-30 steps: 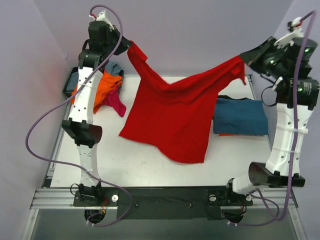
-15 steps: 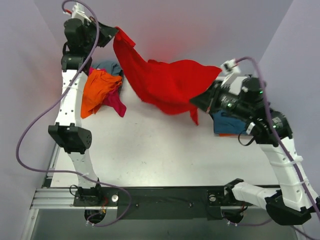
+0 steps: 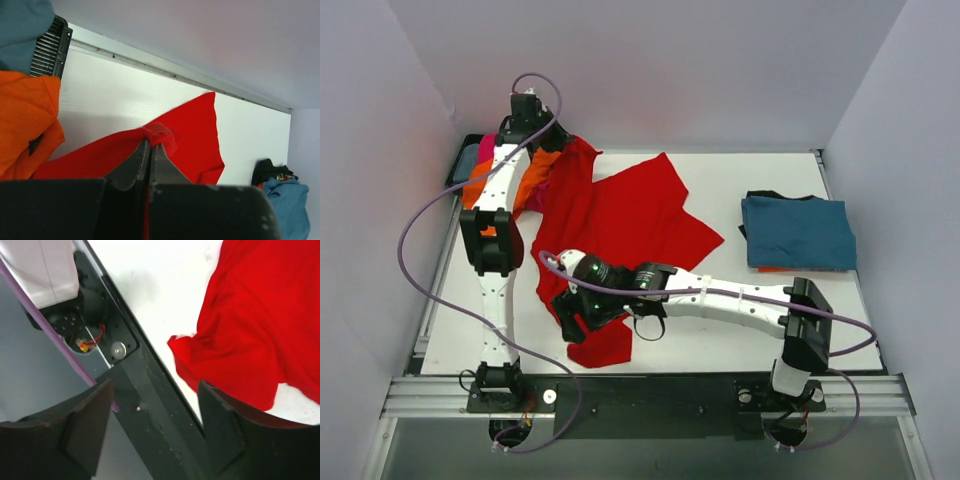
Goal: Fold and stack the t-shirts
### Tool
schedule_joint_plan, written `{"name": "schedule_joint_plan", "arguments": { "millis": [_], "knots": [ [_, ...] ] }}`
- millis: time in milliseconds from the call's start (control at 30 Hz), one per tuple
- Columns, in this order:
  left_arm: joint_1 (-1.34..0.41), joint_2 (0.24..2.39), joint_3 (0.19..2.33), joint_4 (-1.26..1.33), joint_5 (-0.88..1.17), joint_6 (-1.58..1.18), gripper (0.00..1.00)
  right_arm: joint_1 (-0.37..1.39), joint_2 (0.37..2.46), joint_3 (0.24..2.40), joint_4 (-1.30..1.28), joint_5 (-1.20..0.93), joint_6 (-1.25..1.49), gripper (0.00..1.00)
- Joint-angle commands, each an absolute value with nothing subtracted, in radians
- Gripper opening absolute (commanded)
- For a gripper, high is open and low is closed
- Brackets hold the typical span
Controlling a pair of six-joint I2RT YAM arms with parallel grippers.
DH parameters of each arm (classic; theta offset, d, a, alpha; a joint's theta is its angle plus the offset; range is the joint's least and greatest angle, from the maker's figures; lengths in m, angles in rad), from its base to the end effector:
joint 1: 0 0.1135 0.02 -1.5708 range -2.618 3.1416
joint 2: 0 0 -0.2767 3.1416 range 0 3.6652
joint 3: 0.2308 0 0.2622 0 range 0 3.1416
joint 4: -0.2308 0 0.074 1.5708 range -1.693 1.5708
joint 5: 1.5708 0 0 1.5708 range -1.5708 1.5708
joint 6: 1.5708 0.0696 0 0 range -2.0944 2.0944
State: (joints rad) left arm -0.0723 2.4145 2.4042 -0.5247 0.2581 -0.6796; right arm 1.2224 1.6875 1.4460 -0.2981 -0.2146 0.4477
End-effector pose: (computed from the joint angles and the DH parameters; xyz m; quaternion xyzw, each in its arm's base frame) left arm 0.6013 -0.0614 0.2827 -0.1968 0.8413 -0.2843 0.4156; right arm 0.1350 0.4151 0.3126 -0.3756 0.7810 0.4259 0.2599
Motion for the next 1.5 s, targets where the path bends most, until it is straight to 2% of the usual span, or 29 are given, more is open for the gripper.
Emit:
{"name": "schedule_joint_plan", "arguments": {
  "millis": [0,67,267,300,333,400,433,500,533,567,667,800,933,1000,1133,1267,1467],
  "knots": [
    [-0.098,2.401,2.468,-0.482,0.259,-0.589,0.0,1.215,1.629,1.482,-0.27,-0.169,0.439,0.69],
    [-0.106,2.407,2.451,-0.466,0.238,-0.568,0.0,1.166,1.579,1.422,-0.268,-0.15,0.459,0.69],
    [-0.118,2.431,2.422,-0.445,0.153,-0.591,0.0,0.834,1.407,1.18,-0.259,-0.098,0.522,0.66],
    [-0.117,2.43,2.416,-0.443,0.147,-0.597,0.08,0.801,1.384,1.154,-0.261,-0.085,0.526,0.66],
    [-0.121,2.425,2.405,-0.442,0.158,-0.598,0.25,0.731,1.375,1.12,-0.259,-0.075,0.529,0.65],
    [-0.126,2.408,2.402,-0.469,0.166,-0.594,0.46,0.643,1.368,1.08,-0.262,-0.042,0.544,0.64],
    [-0.129,2.398,2.401,-0.48,0.157,-0.588,0.49,0.611,1.371,1.062,-0.259,-0.035,0.555,0.64],
    [-0.143,2.341,2.373,-0.509,0.121,-0.568,0.61,0.537,1.385,1.043,-0.245,-0.008,0.577,0.63],
    [-0.146,2.324,2.364,-0.523,0.08,-0.546,0.79,0.496,1.391,1.04,-0.232,-0.005,0.583,0.63],
    [-0.156,2.295,2.361,-0.538,0.057,-0.534,0.81,0.465,1.411,1.039,-0.219,-0.003,0.591,0.63],
    [-0.173,2.235,2.346,-0.621,-0.041,-0.502,0.83,0.425,1.469,1.063,-0.203,-0.003,0.604,0.63],
    [-0.207,2.067,2.157,-0.676,-0.106,-0.524,0.83,0.384,1.595,1.126,-0.206,0.06,0.635,0.59],
    [-0.273,1.775,1.719,-0.536,-0.234,-0.607,0.83,0.347,1.701,1.178,-0.222,0.083,0.67,0.56],
    [-0.281,1.614,1.393,-0.444,-0.274,-0.684,0.83,0.328,1.744,1.198,-0.225,0.09,0.683,0.54],
    [-0.253,1.341,1.064,-0.316,-0.302,-0.793,0.79,0.302,1.807,1.227,-0.239,0.116,0.696,0.52],
    [-0.197,1.189,0.924,-0.363,-0.324,-0.842,0.75,0.287,1.851,1.246,-0.25,0.139,0.71,0.5],
    [-0.068,1.153,0.796,-0.388,-0.315,-0.933,0.69,0.281,1.916,1.293,-0.267,0.152,0.729,0.48]
  ]
}}
